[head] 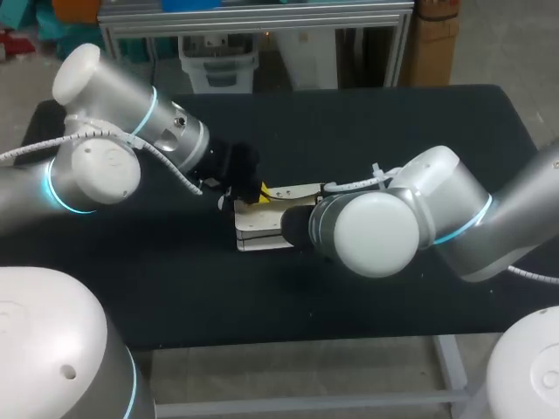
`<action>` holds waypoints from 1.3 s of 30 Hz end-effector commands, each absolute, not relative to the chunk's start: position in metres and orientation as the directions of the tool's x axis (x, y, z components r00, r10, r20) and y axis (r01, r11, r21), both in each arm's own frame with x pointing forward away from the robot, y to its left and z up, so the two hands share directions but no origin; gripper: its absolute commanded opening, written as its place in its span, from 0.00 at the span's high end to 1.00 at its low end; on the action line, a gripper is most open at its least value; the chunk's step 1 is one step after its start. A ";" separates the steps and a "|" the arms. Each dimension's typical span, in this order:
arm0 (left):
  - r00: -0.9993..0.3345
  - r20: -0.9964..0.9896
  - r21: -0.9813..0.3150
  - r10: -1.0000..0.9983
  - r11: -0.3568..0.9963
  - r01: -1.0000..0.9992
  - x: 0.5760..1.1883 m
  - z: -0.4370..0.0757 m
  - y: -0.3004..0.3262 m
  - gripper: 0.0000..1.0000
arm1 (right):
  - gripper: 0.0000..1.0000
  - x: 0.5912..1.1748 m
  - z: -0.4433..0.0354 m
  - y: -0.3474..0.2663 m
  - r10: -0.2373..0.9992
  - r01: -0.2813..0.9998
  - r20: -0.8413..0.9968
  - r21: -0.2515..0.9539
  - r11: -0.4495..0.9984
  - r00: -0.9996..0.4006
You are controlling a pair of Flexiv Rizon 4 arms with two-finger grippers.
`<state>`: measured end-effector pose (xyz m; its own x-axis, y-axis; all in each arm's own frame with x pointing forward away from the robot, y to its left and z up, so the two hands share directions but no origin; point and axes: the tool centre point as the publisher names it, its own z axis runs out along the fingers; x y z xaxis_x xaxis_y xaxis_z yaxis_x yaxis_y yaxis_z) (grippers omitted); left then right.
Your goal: Pick up the bag, open it, inspect its contents, close it, and place it on the opposite side
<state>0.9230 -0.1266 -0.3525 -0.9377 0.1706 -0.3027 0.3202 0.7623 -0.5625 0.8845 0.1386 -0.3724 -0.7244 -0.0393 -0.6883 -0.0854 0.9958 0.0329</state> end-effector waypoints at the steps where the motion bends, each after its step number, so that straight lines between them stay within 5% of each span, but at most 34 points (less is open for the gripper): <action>1: -0.932 -0.321 -0.563 0.170 0.757 0.332 0.913 -0.360 -0.128 1.00 | 1.00 0.884 -0.376 0.135 -0.003 -0.113 -0.898 0.052 0.992 -0.440; 23: -0.847 -0.418 -0.532 0.328 0.668 0.521 0.889 -0.369 -0.121 1.00 | 1.00 0.884 -0.376 0.135 -0.003 -0.113 -0.898 0.052 0.992 -0.440; 25: -0.841 -0.420 -0.525 0.340 0.666 0.531 0.888 -0.369 -0.123 0.69 | 1.00 0.884 -0.376 0.135 -0.003 -0.113 -0.898 0.052 0.992 -0.440; 30: -0.842 -0.414 -0.533 0.344 0.658 0.531 0.892 -0.365 -0.126 0.45 | 1.00 0.884 -0.376 0.135 -0.003 -0.113 -0.898 0.052 0.992 -0.440; 35: -0.848 -0.410 -0.555 0.336 0.646 0.524 0.896 -0.353 -0.124 0.49 | 1.00 0.884 -0.376 0.135 -0.003 -0.113 -0.898 0.052 0.992 -0.440; 39: -0.864 -0.409 -0.587 0.294 0.640 0.496 0.905 -0.341 -0.124 0.61 | 1.00 0.884 -0.376 0.135 -0.003 -0.113 -0.898 0.052 0.992 -0.440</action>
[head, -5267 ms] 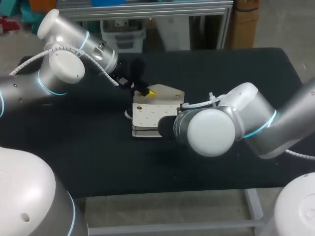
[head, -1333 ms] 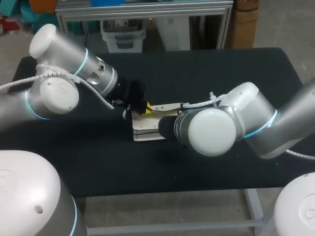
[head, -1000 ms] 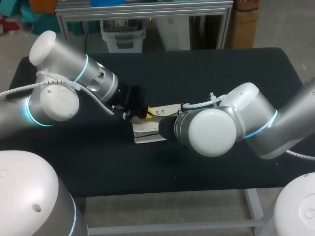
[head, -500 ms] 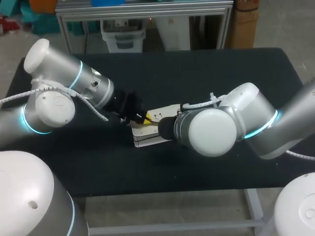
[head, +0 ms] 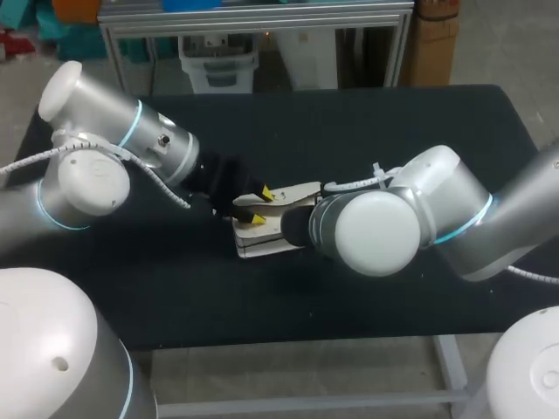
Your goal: Pick up the bag, open it, inspect its contents, close it, and place it on the opposite side
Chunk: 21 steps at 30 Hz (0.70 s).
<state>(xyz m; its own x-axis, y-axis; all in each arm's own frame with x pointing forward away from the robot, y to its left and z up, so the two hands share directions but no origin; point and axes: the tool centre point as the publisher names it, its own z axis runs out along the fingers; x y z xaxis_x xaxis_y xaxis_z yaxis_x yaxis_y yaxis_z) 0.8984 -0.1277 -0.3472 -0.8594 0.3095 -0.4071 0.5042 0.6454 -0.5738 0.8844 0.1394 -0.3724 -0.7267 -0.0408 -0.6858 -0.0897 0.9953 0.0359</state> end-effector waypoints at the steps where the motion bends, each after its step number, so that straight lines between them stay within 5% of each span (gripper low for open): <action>1: -0.869 -0.408 -0.594 0.281 0.641 0.486 0.908 -0.338 -0.125 0.66 | 1.00 0.884 -0.376 0.135 -0.003 -0.113 -0.898 0.052 0.992 -0.440; 5: -0.875 -0.417 -0.589 0.246 0.661 0.466 0.916 -0.334 -0.131 0.82 | 1.00 0.884 -0.376 0.135 -0.003 -0.113 -0.898 0.052 0.992 -0.440; 11: -0.875 -0.428 -0.560 0.224 0.695 0.452 0.926 -0.340 -0.137 0.82 | 1.00 0.884 -0.376 0.135 -0.003 -0.113 -0.898 0.052 0.992 -0.440; 14: -0.877 -0.434 -0.551 0.208 0.709 0.441 0.930 -0.342 -0.137 0.87 | 1.00 0.884 -0.376 0.135 -0.003 -0.113 -0.898 0.052 0.992 -0.440; 16: -0.880 -0.430 -0.554 0.202 0.710 0.434 0.932 -0.343 -0.137 1.00 | 1.00 0.884 -0.376 0.135 -0.003 -0.113 -0.898 0.052 0.992 -0.440; 21: -0.878 -0.390 -0.565 0.278 0.680 0.467 0.925 -0.345 -0.133 1.00 | 1.00 0.884 -0.376 0.135 -0.003 -0.113 -0.898 0.052 0.992 -0.440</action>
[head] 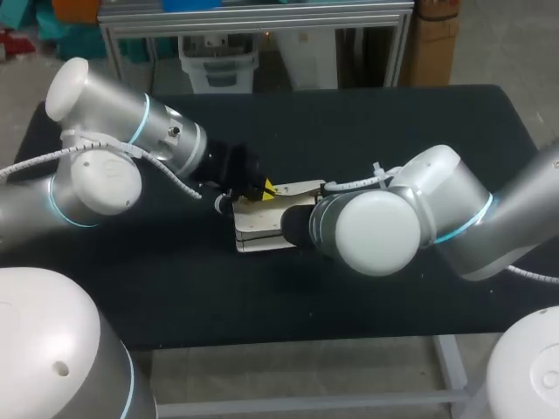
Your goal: Pick up the bag, open it, inspect its contents, close it, and place it on the opposite side
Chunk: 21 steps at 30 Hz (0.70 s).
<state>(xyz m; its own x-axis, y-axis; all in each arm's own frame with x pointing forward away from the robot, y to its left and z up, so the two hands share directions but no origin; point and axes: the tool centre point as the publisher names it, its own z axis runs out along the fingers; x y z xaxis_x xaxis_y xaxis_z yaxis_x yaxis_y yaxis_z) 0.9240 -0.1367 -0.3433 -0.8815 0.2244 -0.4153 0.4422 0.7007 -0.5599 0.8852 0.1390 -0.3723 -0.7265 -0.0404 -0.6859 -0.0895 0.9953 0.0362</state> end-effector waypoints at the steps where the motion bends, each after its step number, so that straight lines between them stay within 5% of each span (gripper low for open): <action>1: -0.871 -0.387 -0.555 0.302 0.678 0.481 0.921 -0.348 -0.133 1.00 | 1.00 0.884 -0.376 0.135 -0.003 -0.113 -0.898 0.052 0.992 -0.440; 17: -0.848 -0.307 -0.533 0.431 0.660 0.529 0.912 -0.371 -0.138 1.00 | 1.00 0.884 -0.376 0.135 -0.003 -0.113 -0.898 0.052 0.992 -0.440; 18: -0.853 -0.305 -0.536 0.424 0.663 0.522 0.913 -0.372 -0.137 0.88 | 1.00 0.884 -0.376 0.135 -0.003 -0.113 -0.898 0.052 0.992 -0.440; 19: -0.858 -0.308 -0.545 0.412 0.663 0.513 0.913 -0.370 -0.134 0.64 | 1.00 0.884 -0.376 0.135 -0.003 -0.113 -0.898 0.052 0.992 -0.440; 21: -0.865 -0.315 -0.566 0.390 0.654 0.501 0.914 -0.366 -0.128 0.45 | 1.00 0.884 -0.376 0.135 -0.003 -0.113 -0.898 0.052 0.992 -0.440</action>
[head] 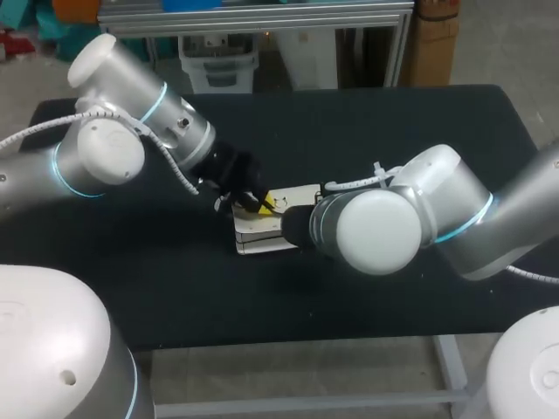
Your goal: Pick up the bag, open it, inspect its contents, close it, and place it on the opposite side
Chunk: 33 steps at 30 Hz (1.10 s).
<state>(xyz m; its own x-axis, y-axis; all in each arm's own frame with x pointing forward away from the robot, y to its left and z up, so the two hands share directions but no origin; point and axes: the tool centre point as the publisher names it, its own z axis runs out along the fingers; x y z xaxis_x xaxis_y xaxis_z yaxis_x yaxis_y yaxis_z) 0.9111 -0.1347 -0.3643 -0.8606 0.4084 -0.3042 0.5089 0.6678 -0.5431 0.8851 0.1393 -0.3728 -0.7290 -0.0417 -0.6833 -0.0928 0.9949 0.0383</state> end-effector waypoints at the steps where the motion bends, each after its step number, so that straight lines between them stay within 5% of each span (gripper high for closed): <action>1: -0.867 -0.325 -0.576 0.376 0.649 0.498 0.914 -0.363 -0.126 0.40 | 1.00 0.884 -0.376 0.135 -0.003 -0.113 -0.898 0.052 0.992 -0.440; 4: -0.870 -0.357 -0.598 0.341 0.632 0.493 0.914 -0.354 -0.120 0.41 | 1.00 0.884 -0.376 0.135 -0.003 -0.113 -0.898 0.052 0.992 -0.440; 11: -0.871 -0.426 -0.647 0.246 0.590 0.483 0.919 -0.338 -0.118 0.61 | 1.00 0.884 -0.376 0.135 -0.003 -0.113 -0.898 0.052 0.992 -0.440; 22: -0.848 -0.502 -0.625 0.172 0.606 0.492 0.925 -0.337 -0.127 0.67 | 1.00 0.884 -0.376 0.135 -0.003 -0.113 -0.898 0.052 0.992 -0.440; 26: -0.832 -0.537 -0.621 0.135 0.605 0.499 0.923 -0.338 -0.129 1.00 | 1.00 0.884 -0.376 0.135 -0.003 -0.113 -0.898 0.052 0.992 -0.440; 33: -0.809 -0.567 -0.605 0.155 0.589 0.536 0.904 -0.345 -0.130 1.00 | 1.00 0.884 -0.376 0.135 -0.003 -0.113 -0.898 0.052 0.992 -0.440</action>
<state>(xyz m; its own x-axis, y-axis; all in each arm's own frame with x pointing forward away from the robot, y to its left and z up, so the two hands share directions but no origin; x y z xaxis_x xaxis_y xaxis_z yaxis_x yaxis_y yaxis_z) 0.9133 -0.1320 -0.3411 -0.8259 0.2016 -0.5266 0.5308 0.5931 -0.6054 0.8855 0.1387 -0.3724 -0.7341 -0.0445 -0.6776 -0.1006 0.9940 0.0437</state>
